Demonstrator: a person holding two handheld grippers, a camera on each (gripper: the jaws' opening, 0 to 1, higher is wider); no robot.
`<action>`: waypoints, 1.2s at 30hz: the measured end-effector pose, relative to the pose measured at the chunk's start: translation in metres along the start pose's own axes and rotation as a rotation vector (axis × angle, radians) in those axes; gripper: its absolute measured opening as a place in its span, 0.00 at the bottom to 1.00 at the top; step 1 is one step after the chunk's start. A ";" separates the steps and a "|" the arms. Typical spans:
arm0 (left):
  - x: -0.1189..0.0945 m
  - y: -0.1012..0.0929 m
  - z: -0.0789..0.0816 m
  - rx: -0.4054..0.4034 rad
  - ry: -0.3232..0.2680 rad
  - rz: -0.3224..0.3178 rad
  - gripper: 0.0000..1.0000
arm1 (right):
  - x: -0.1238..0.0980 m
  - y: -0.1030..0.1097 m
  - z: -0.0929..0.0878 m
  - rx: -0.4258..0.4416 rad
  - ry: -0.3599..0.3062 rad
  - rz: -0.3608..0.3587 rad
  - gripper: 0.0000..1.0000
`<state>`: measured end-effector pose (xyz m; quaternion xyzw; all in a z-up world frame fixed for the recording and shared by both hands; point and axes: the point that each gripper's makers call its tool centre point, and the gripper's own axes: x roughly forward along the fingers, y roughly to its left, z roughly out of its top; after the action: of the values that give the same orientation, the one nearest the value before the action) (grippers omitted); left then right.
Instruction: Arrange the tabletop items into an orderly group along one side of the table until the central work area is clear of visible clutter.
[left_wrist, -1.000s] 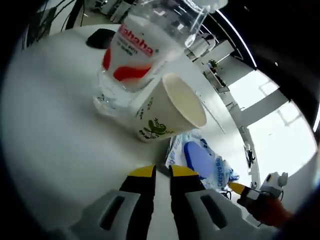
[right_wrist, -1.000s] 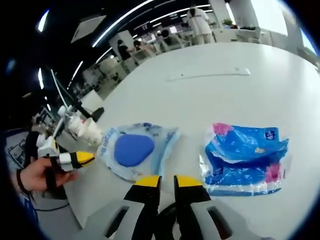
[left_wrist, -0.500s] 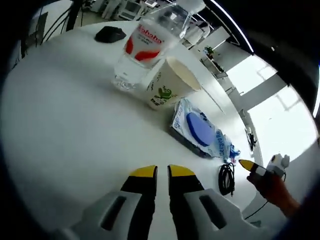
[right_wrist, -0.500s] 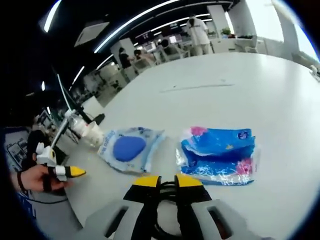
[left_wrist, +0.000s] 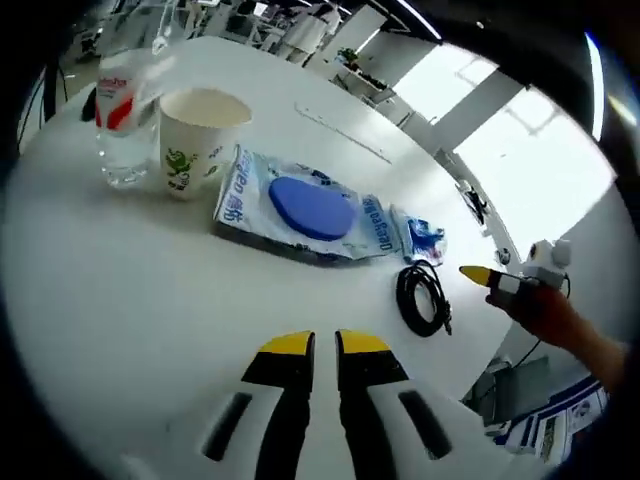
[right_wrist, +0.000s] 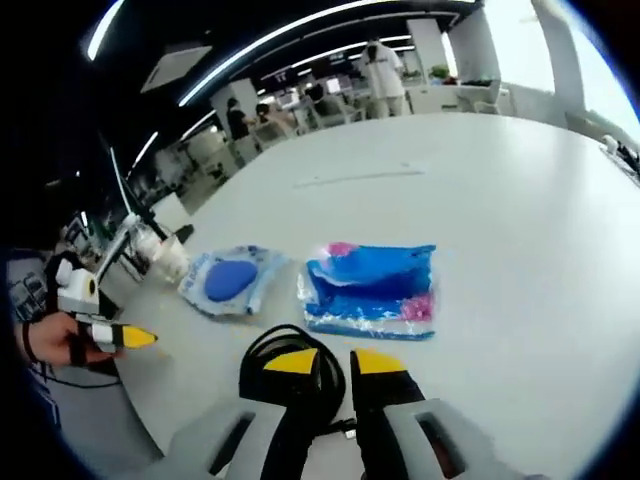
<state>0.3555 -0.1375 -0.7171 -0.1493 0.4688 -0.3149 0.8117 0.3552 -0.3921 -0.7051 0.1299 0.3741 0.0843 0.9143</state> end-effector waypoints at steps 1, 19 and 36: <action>0.003 -0.004 0.000 0.014 0.006 -0.012 0.05 | -0.003 -0.003 -0.003 0.002 0.001 -0.005 0.10; 0.040 -0.030 -0.004 0.087 0.081 -0.075 0.04 | -0.024 -0.037 -0.029 0.045 0.007 -0.082 0.10; 0.081 -0.074 0.031 0.116 0.038 -0.116 0.05 | -0.010 -0.049 -0.022 0.070 0.016 -0.099 0.12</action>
<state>0.3841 -0.2478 -0.7151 -0.1227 0.4556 -0.3907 0.7904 0.3352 -0.4375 -0.7288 0.1426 0.3902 0.0268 0.9092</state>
